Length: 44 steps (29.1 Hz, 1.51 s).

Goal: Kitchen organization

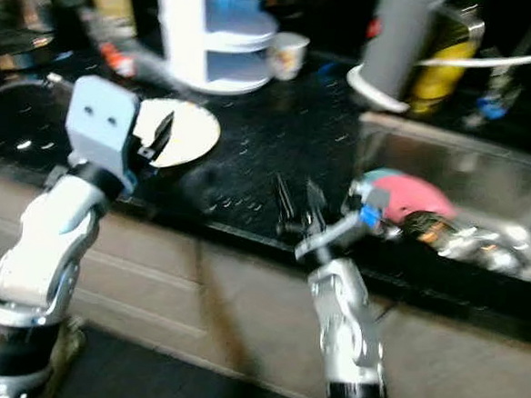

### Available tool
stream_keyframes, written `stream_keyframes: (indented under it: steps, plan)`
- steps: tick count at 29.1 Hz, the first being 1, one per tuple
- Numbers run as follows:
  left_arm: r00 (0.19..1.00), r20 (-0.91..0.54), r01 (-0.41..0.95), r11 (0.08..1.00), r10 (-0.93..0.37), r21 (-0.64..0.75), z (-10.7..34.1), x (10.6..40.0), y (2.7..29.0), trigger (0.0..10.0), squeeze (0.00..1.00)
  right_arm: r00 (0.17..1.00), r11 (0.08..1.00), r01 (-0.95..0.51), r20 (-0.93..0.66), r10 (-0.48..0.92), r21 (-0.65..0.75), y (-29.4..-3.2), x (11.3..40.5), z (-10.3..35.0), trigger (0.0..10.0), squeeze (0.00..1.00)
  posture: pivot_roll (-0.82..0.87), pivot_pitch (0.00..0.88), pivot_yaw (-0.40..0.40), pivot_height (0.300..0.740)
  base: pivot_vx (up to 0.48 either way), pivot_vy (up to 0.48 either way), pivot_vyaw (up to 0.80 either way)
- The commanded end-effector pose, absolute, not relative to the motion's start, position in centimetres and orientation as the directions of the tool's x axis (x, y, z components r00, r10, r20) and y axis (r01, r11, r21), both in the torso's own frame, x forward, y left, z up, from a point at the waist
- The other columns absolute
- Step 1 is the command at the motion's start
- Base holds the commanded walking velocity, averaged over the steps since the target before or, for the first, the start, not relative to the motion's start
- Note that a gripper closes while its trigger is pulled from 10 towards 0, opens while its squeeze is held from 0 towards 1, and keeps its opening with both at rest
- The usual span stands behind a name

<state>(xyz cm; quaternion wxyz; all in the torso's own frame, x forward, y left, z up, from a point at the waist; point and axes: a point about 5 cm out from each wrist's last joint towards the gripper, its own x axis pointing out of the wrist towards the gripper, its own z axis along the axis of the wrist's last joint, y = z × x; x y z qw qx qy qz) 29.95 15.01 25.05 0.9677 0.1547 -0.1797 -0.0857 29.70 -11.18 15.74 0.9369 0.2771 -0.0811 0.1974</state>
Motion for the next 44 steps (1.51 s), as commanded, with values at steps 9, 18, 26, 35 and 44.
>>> stream_keyframes:
  steps: [9,18,26,35,44]
  plan:
    - [0.908,0.363,0.099,0.947,-0.212,0.305,26.4,30.7,15.4,10.0,0.0,0.905,0.75,-0.41,0.335,0.263,0.518,-11.9,29.3,15.9,10.0,0.0,0.23,0.0,-0.084,0.74,0.0,0.0,0.71]
    - [0.923,0.349,0.107,0.979,-0.164,0.175,25.6,30.5,16.0,10.0,0.0,0.853,0.757,-0.489,0.417,0.313,0.433,-11.3,29.7,19.3,10.0,0.0,0.23,0.0,-0.105,0.74,0.0,0.0,0.05]
    - [0.963,0.268,0.04,0.962,0.035,-0.269,25.1,31.8,18.8,10.0,0.0,0.792,0.79,-0.543,0.486,0.369,0.285,-11.3,30.1,22.5,10.0,0.0,0.23,0.0,-0.121,0.74,0.0,0.0,0.0]
    - [0.985,0.065,-0.076,0.746,0.157,-0.662,23.1,34.2,22.2,10.0,0.0,0.782,0.817,-0.534,0.494,0.379,0.219,-11.9,30.2,23.8,10.0,0.0,0.2,0.0,-0.127,0.74,0.0,0.0,0.0]
    - [0.996,0.024,0.075,0.626,-0.089,-0.776,23.7,37.7,19.6,10.0,0.0,0.76,0.789,-0.585,0.467,0.452,0.189,-11.1,29.1,23.7,10.0,0.0,0.18,0.0,-0.121,0.74,0.0,0.0,0.0]
